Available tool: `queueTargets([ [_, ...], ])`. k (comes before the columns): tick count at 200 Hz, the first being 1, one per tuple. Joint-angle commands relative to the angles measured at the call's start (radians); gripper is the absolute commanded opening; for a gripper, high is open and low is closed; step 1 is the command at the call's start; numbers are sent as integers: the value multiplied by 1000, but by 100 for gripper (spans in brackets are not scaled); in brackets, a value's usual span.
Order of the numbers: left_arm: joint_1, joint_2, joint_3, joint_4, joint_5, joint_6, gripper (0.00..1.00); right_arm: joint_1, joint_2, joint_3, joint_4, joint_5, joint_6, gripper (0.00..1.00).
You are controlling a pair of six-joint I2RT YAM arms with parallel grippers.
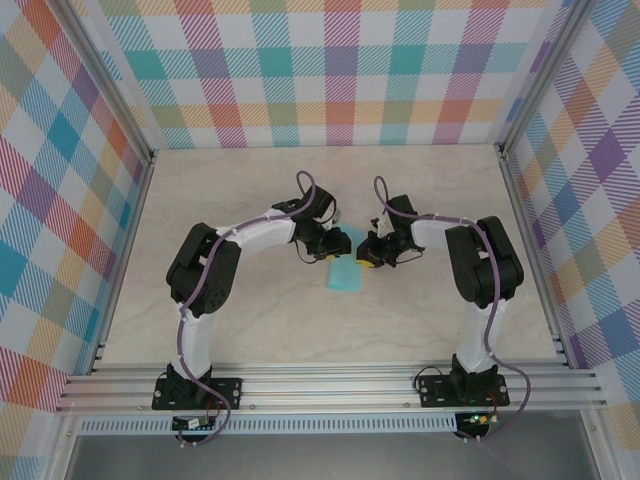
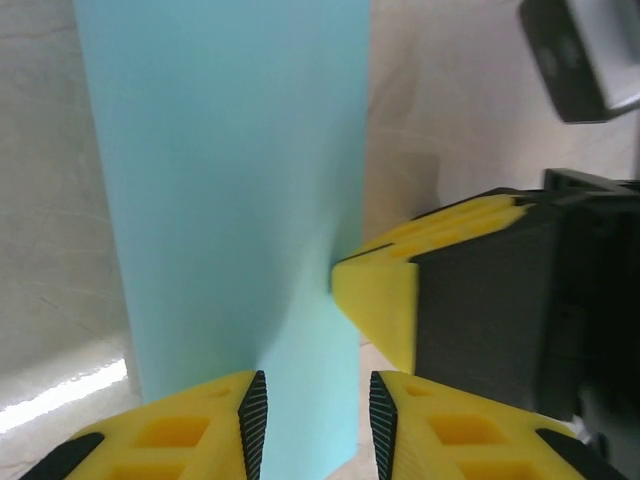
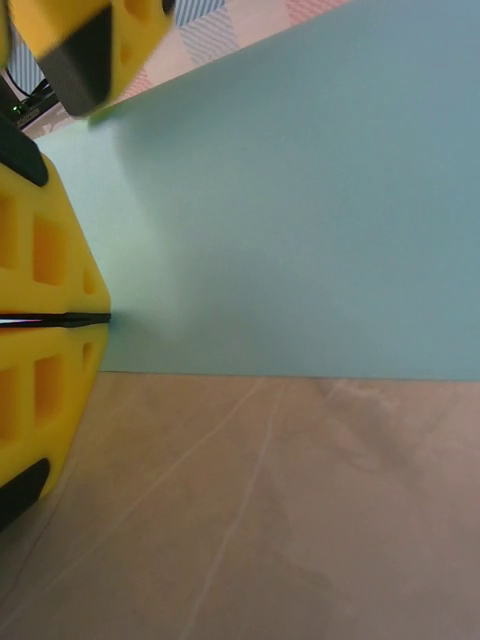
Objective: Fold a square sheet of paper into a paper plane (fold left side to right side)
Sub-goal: First fold the square sheet of paper in half at the center of the table.
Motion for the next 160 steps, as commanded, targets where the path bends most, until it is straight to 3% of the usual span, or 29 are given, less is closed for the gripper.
queueTargets([
  [1, 3, 19, -18, -39, -50, 15, 33, 14, 70, -12, -59, 84, -25, 8],
  [83, 39, 6, -159, -21, -106, 4, 31, 15, 84, 12, -126, 135, -63, 8],
  [160, 89, -130, -216, 25, -23, 24, 32, 15, 92, 20, -116, 109, -74, 8],
])
